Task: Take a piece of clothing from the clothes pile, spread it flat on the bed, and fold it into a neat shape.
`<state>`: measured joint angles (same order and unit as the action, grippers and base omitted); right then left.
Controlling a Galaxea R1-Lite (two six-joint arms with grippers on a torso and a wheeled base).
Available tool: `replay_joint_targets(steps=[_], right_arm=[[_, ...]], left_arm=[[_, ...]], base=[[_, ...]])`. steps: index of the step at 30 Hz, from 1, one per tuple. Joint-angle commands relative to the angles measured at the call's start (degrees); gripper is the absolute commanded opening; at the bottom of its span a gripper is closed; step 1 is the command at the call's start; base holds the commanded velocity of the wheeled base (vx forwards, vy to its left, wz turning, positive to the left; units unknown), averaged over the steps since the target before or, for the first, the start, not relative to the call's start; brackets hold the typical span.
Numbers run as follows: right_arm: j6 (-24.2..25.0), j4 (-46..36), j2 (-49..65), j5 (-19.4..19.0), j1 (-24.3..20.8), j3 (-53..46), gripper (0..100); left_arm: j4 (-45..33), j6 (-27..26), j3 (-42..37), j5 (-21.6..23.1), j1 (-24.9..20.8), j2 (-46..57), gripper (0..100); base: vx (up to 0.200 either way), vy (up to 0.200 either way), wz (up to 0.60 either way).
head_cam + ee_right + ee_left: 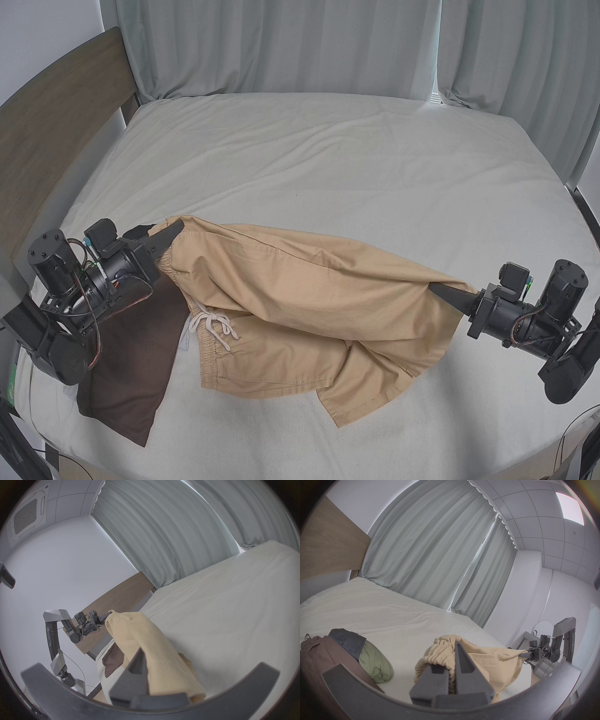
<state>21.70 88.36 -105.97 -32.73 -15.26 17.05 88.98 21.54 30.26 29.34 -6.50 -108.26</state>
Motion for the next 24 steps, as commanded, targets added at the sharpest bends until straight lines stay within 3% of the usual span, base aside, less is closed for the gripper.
replay_joint_targets(steps=[1, 24], right_arm=[[0.01, -0.03, 0.06, -0.14, 1.20, 0.44, 0], [1.50, 0.06, 0.06, -1.11, 5.07, 2.28, 0]], left_arm=[[0.05, -0.01, 0.07, 0.01, 0.43, -0.19, 0], [0.05, -0.01, 0.07, 0.19, 1.22, -0.63, 0]], base=[[0.000, 0.000, 0.00], [0.000, 0.000, 0.00]])
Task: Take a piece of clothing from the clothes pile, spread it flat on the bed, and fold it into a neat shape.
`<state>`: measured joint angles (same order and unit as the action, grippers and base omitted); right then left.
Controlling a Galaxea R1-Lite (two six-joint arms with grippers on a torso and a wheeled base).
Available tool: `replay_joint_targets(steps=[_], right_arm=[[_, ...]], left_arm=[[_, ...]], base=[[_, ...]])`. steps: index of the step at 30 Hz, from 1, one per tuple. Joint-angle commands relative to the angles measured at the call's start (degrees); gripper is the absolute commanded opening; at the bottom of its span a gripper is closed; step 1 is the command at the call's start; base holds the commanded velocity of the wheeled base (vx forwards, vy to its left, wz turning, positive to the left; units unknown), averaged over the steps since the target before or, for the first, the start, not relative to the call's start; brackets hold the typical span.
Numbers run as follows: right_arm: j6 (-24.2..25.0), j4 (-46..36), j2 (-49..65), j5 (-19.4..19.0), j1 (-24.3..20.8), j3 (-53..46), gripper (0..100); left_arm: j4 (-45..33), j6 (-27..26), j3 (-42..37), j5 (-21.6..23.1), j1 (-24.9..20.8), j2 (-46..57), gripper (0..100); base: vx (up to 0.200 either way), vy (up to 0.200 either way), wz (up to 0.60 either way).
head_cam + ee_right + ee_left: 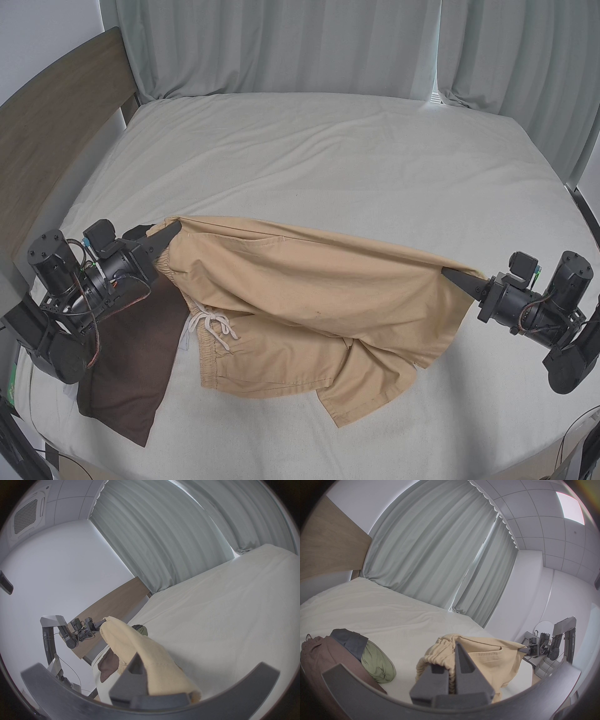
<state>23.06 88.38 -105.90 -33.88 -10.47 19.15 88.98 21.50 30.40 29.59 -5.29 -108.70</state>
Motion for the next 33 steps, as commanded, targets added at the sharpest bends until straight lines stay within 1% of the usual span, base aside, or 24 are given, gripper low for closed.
replay_joint_targets(steps=[1, 17, 33], right_arm=[[0.31, 0.04, -0.01, 0.04, 0.36, 0.45, 0], [0.67, -0.05, -0.10, -0.05, 2.65, 1.24, 0], [0.67, 0.04, -0.27, -0.05, 2.83, 1.77, 0]], left_arm=[[0.05, 0.03, -0.08, -0.06, 0.02, -0.19, 0], [-0.03, 0.03, 0.09, -0.06, 0.72, -0.63, 0], [0.05, 0.03, 0.27, 0.74, 1.51, -0.90, 0]], base=[[0.000, 0.000, 0.00], [0.000, 0.000, 0.00], [0.000, 0.000, 0.00]])
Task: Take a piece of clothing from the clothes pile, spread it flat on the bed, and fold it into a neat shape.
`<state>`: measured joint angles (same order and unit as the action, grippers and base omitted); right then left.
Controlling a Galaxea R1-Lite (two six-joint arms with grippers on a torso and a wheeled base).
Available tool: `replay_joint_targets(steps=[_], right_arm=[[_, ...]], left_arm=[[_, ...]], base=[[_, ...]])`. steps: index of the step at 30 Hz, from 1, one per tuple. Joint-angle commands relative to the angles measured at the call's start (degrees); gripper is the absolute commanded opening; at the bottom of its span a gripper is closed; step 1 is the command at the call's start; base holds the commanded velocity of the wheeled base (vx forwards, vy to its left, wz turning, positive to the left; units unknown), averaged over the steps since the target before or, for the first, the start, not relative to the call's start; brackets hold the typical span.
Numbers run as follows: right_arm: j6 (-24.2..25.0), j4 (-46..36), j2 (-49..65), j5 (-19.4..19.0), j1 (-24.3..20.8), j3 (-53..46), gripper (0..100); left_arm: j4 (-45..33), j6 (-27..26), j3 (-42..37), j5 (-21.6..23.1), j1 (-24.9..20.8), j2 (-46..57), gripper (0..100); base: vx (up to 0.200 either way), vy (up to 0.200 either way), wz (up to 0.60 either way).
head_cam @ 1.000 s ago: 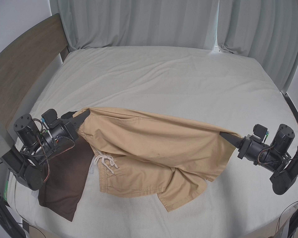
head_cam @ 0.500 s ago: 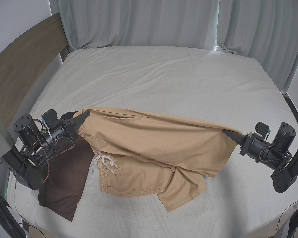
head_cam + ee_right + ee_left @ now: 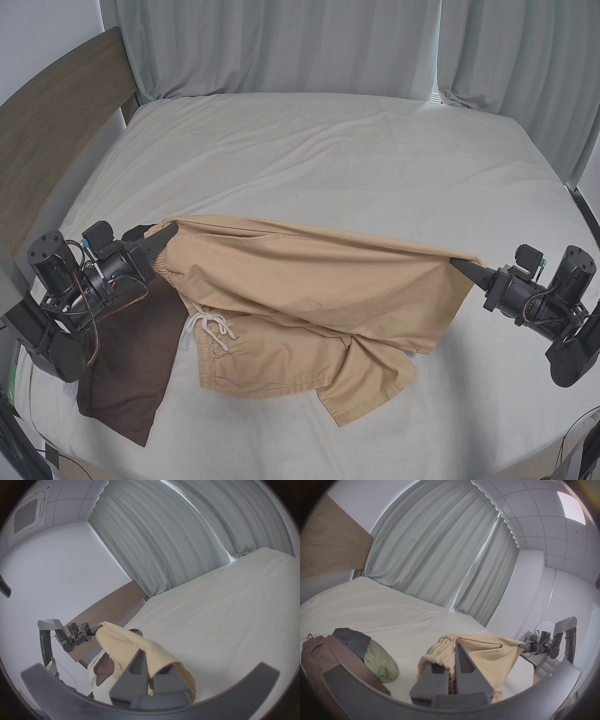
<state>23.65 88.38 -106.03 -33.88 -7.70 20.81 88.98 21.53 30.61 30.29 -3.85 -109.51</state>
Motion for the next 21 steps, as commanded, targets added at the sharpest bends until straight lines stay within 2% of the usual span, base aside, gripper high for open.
replay_joint_targets(steps=[1, 21], right_arm=[[-0.01, 0.04, -0.14, -0.05, -0.03, 0.11, 0], [-0.01, 0.04, -0.31, -0.05, 0.67, 0.55, 0]], left_arm=[[0.05, 0.00, 0.06, 0.03, 0.07, -0.09, 0], [-0.03, 0.00, 0.24, 0.12, 0.86, -0.18, 0]], base=[[0.000, 0.000, 0.00], [0.000, 0.000, 0.00]])
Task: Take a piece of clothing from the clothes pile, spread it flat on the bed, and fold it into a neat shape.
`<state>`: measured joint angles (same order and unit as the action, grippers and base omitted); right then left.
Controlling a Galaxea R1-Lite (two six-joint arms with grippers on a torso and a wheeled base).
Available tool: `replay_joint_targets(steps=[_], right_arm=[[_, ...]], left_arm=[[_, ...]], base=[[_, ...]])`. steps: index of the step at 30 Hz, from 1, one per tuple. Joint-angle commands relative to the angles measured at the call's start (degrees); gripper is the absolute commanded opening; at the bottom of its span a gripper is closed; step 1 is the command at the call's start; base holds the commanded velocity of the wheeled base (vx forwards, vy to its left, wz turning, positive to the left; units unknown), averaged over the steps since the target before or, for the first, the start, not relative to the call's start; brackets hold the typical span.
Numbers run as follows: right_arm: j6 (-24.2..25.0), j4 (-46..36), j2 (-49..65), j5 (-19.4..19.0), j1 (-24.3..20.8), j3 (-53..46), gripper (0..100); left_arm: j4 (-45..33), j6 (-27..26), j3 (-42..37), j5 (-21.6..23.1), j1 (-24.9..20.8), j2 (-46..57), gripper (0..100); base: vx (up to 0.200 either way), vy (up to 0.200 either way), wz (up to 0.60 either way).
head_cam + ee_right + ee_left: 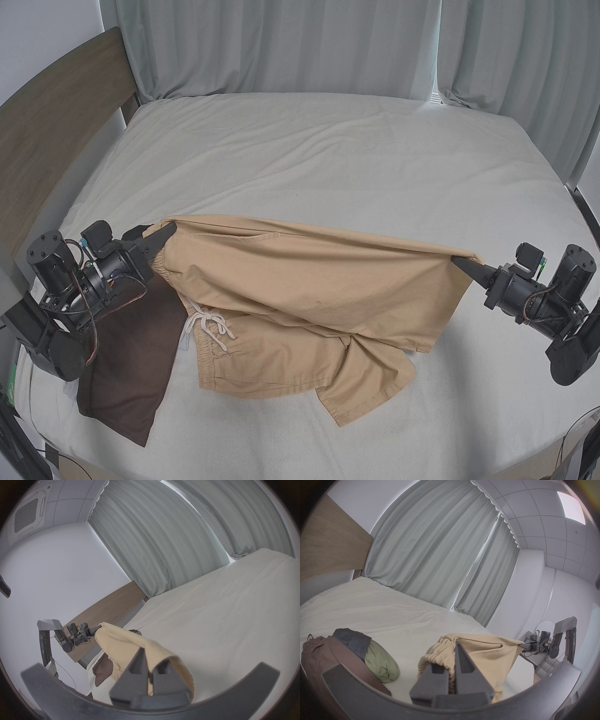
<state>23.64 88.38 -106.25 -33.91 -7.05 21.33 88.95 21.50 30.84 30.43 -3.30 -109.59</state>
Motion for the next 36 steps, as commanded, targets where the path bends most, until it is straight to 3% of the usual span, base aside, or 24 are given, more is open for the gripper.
replay_joint_targets(steps=[1, 21, 36], right_arm=[[0.01, 0.04, -0.09, -0.01, 0.01, 0.02, 0], [-0.35, -0.05, -4.05, 0.16, -1.04, 5.56, 0], [-0.35, -0.05, -8.18, 0.25, -0.69, 12.68, 0]], left_arm=[[-0.01, 0.03, 0.01, -0.02, 0.32, -0.09, 0], [-0.01, 0.20, -0.08, -0.11, -0.12, -0.62, 0], [-0.01, 5.65, 1.33, -0.63, -0.56, -2.03, 0]], base=[[0.000, 0.000, 0.00], [0.000, 0.000, 0.00], [0.000, 0.000, 0.00]])
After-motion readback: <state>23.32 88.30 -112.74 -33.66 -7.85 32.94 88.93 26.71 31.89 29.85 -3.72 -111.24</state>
